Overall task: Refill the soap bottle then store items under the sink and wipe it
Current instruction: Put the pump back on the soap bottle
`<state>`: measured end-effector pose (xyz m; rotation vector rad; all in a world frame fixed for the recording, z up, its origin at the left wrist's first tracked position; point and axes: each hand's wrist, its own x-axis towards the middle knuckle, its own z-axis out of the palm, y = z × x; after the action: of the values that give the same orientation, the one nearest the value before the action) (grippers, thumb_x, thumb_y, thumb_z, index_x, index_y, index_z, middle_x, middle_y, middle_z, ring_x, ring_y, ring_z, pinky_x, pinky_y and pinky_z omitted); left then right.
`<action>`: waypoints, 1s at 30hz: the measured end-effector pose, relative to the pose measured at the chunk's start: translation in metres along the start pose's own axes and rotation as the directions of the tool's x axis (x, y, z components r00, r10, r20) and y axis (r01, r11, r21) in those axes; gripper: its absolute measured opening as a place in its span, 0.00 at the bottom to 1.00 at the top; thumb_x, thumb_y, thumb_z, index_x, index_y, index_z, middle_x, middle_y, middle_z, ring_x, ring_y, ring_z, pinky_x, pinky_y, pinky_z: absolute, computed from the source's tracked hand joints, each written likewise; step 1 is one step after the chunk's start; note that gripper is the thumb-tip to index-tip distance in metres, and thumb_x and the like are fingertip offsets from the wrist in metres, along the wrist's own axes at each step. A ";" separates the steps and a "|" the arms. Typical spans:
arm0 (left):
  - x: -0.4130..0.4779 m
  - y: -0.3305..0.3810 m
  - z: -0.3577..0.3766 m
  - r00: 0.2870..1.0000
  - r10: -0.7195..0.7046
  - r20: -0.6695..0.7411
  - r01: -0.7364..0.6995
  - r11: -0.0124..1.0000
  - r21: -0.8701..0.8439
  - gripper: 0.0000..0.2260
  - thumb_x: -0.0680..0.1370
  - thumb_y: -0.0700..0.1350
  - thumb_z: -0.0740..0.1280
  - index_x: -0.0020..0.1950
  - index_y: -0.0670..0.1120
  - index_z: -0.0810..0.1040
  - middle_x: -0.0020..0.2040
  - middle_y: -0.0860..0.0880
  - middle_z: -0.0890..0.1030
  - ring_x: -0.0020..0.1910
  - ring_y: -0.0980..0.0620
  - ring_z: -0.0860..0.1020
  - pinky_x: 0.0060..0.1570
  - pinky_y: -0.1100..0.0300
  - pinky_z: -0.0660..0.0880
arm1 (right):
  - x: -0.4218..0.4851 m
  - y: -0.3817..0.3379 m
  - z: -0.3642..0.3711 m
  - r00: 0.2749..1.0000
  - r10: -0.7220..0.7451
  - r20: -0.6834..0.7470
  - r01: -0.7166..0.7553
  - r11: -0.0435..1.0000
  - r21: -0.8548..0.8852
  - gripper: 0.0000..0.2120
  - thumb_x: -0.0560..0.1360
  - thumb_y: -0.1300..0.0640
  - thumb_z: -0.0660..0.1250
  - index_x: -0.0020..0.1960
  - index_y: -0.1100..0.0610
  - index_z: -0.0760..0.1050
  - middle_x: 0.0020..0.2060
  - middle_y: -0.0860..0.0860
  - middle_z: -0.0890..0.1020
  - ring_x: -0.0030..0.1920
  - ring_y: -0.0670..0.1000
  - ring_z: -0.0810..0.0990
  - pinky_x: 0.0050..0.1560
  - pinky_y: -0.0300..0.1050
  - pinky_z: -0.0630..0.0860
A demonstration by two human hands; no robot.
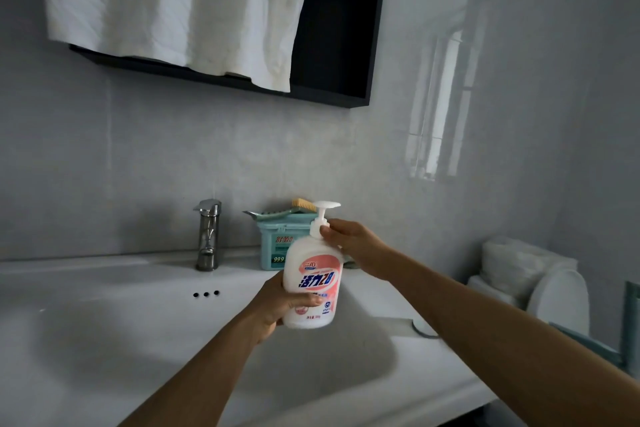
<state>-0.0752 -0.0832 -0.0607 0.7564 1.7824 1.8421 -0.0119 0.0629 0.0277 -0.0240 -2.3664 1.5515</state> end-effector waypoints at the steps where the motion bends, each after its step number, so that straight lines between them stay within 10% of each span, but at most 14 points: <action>1: 0.000 0.000 0.001 1.000 0.000 0.001 0.000 1.000 0.000 0.22 0.65 0.34 0.76 0.56 0.47 0.79 0.52 0.46 0.84 0.54 0.44 0.81 0.55 0.43 0.78 | 0.001 0.001 0.000 1.000 0.002 -0.011 -0.003 1.000 -0.025 0.15 0.77 0.52 0.64 0.56 0.62 0.76 0.51 0.63 0.81 0.49 0.59 0.82 0.55 0.58 0.77; 6: -0.001 0.000 0.005 1.000 0.001 -0.012 -0.001 1.000 -0.006 0.22 0.65 0.35 0.77 0.57 0.47 0.79 0.51 0.46 0.85 0.53 0.44 0.81 0.51 0.47 0.79 | 0.000 -0.003 0.001 0.986 0.037 -0.162 -0.058 0.990 -0.128 0.11 0.71 0.47 0.71 0.44 0.53 0.73 0.39 0.49 0.82 0.35 0.47 0.81 0.35 0.39 0.79; 13: -0.001 -0.002 0.004 1.000 -0.006 0.027 0.005 1.000 0.009 0.20 0.66 0.34 0.76 0.55 0.47 0.79 0.49 0.47 0.85 0.52 0.45 0.82 0.49 0.49 0.79 | -0.004 -0.013 0.001 0.997 -0.039 -0.069 0.033 0.995 -0.090 0.09 0.77 0.56 0.64 0.57 0.54 0.77 0.53 0.56 0.81 0.51 0.54 0.81 0.58 0.53 0.77; 22: 0.002 -0.006 0.009 0.995 0.066 -0.074 -0.063 0.997 0.051 0.21 0.63 0.34 0.79 0.54 0.44 0.81 0.48 0.46 0.86 0.48 0.47 0.83 0.46 0.54 0.80 | 0.004 -0.005 0.013 0.941 -0.049 -0.336 -0.015 0.982 -0.186 0.11 0.67 0.51 0.75 0.45 0.57 0.82 0.30 0.48 0.79 0.33 0.49 0.79 0.41 0.48 0.79; 30: -0.003 0.001 0.004 0.999 0.006 0.042 -0.006 1.000 -0.004 0.18 0.67 0.34 0.75 0.53 0.49 0.79 0.46 0.50 0.85 0.49 0.48 0.82 0.43 0.54 0.79 | -0.002 -0.009 0.000 0.999 -0.027 -0.025 0.025 0.997 -0.066 0.09 0.78 0.57 0.63 0.56 0.57 0.77 0.51 0.61 0.82 0.48 0.59 0.82 0.53 0.55 0.79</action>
<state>-0.0697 -0.0823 -0.0597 0.7937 1.7514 1.8202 -0.0083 0.0591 0.0351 -0.0281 -2.3871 1.4523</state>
